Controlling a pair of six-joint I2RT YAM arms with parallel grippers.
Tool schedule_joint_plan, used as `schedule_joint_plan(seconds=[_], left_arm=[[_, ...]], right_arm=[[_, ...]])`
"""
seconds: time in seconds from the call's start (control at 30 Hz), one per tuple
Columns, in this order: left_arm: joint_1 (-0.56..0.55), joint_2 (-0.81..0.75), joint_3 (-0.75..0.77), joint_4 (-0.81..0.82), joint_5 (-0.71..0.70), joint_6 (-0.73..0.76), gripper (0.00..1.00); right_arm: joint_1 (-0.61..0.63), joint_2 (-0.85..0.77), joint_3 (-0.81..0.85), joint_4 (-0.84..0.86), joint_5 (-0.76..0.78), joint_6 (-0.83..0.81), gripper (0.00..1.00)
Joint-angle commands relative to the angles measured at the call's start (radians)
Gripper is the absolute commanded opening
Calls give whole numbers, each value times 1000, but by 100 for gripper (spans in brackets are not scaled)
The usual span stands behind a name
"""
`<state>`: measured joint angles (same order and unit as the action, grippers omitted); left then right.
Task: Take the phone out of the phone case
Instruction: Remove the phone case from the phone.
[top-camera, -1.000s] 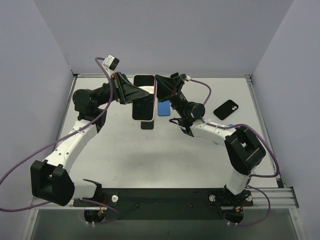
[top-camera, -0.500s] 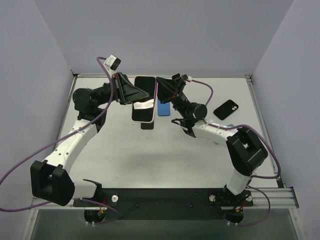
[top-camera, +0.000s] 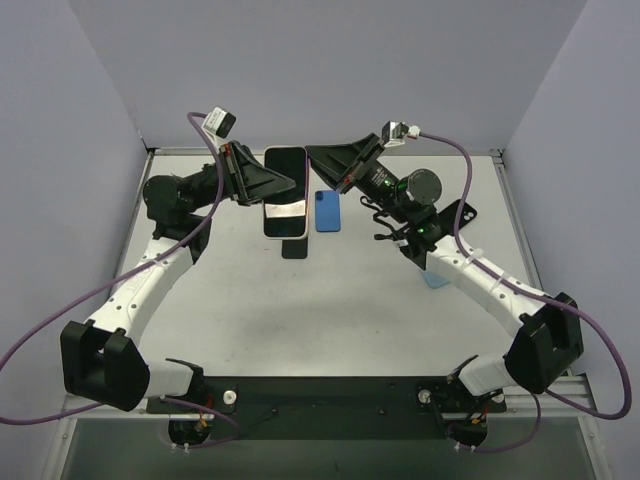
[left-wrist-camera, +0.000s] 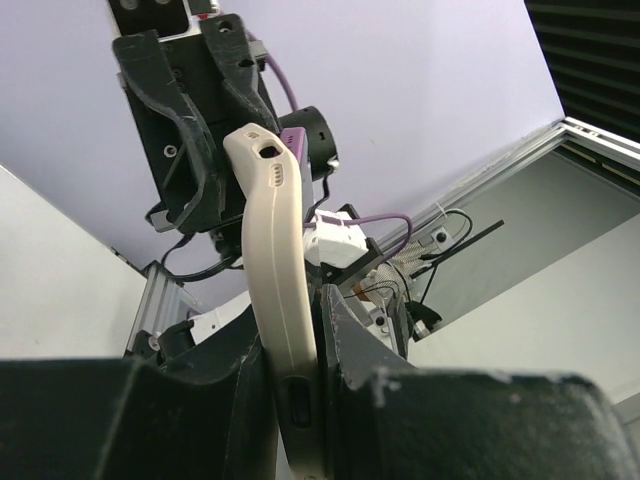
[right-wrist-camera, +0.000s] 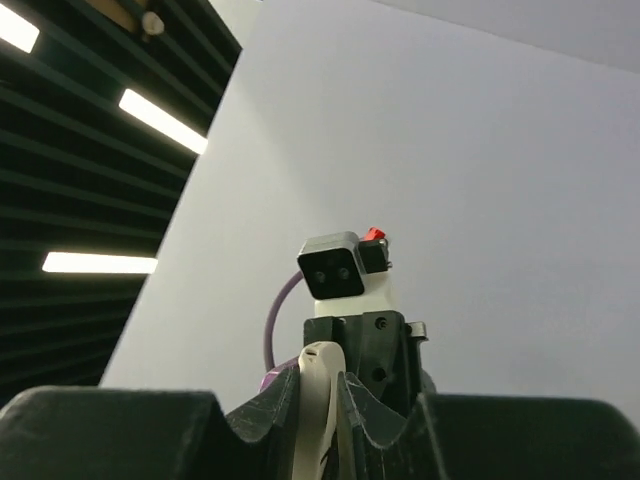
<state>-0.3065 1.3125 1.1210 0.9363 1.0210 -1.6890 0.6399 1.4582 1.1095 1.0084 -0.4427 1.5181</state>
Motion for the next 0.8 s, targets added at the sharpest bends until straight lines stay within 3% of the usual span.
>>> schedule_joint_plan(seconds=[0.0,0.1,0.2,0.47,0.77], left_arm=[[-66,-85,194,542,-159,17,0],[-65,-81,186,535,-162,17,0],[-65,-76,180,523,-165,22,0],[-63,-49,140,464,-165,62,0],[-65,5,112,507,-180,31,0]], right_arm=[[50,126,-82,-881,-133,-449,0],[50,114,-102,-890,-168,-492,0],[50,111,-115,-884,-255,-522,11],[61,76,-86,-990,-405,-674,24],[95,109,-28,-1045,-481,-725,27]])
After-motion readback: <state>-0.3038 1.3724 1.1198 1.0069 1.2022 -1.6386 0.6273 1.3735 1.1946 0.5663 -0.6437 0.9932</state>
